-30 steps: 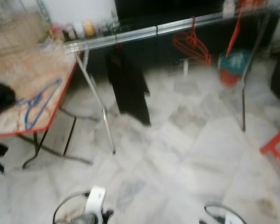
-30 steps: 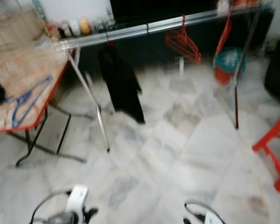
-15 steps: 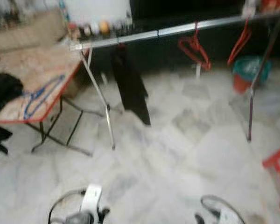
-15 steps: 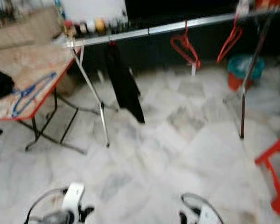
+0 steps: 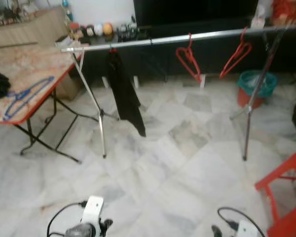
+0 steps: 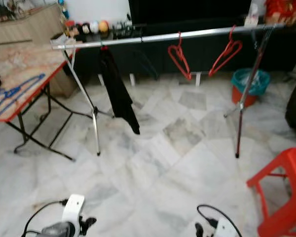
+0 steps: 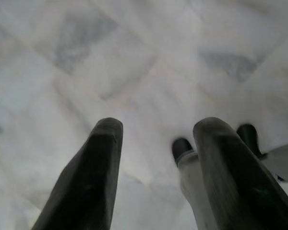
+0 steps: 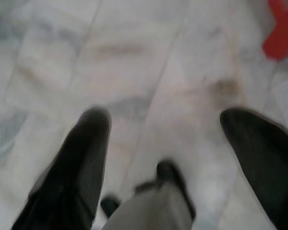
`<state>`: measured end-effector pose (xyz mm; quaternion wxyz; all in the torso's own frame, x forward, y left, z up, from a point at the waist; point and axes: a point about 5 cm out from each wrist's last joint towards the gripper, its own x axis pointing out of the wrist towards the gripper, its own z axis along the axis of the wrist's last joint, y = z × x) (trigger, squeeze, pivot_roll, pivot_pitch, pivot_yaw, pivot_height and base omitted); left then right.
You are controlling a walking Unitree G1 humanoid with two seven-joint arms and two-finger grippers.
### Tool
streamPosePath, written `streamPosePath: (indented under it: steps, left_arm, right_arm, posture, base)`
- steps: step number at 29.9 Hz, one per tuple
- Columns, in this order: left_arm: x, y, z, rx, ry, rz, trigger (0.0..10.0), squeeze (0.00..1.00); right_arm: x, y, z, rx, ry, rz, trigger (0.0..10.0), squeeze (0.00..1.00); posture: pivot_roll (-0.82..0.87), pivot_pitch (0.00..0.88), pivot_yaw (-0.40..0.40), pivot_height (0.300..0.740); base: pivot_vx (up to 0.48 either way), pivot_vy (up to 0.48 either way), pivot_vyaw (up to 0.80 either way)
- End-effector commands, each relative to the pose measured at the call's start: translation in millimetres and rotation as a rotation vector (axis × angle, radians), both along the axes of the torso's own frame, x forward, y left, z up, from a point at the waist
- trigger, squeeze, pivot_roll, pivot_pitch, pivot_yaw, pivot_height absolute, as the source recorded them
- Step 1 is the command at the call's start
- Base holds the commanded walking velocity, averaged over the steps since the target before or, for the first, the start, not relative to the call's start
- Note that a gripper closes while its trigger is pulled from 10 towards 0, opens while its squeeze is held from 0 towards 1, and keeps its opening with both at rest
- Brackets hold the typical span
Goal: Hang hanger
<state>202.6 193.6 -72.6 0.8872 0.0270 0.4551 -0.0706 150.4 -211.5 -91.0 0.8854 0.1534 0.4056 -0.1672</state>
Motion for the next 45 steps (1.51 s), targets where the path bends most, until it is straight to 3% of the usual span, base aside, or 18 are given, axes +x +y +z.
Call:
streamPosePath:
  steps: [1,18,29,45]
  left_arm:
    - [-0.4,2.9,-0.1,0.004,0.011,0.015,10.0,0.0]
    - [-5.3,-9.6,-5.0,-0.037,0.015,0.113,10.0,0.0]
    - [-15.2,-1.8,-8.8,-0.018,0.03,0.112,10.0,0.0]
    - [-8.8,-6.1,-5.9,-0.022,0.02,0.058,10.0,0.0]
  right_arm:
    - [-6.2,4.8,-3.5,0.02,0.022,-0.011,10.0,0.0]
    - [-2.4,-16.8,2.2,-0.044,0.021,0.036,10.0,0.0]
    - [-0.5,-9.1,1.6,-0.029,0.004,0.033,10.0,0.0]
    - [-4.8,0.0,-1.5,-0.018,0.01,0.016,10.0,0.0]
  posture:
    - [-0.13,0.0,0.128,0.74]
    - [-0.12,0.0,0.003,0.74]
    - [-0.14,0.0,0.051,0.74]
    - [-0.14,0.015,0.086,0.74]
  base:
    - [0.0,-0.48,-0.77]
    - [0.0,-0.038,-0.09]
    - [0.0,0.0,0.0]
    - [0.278,0.0,-0.06]
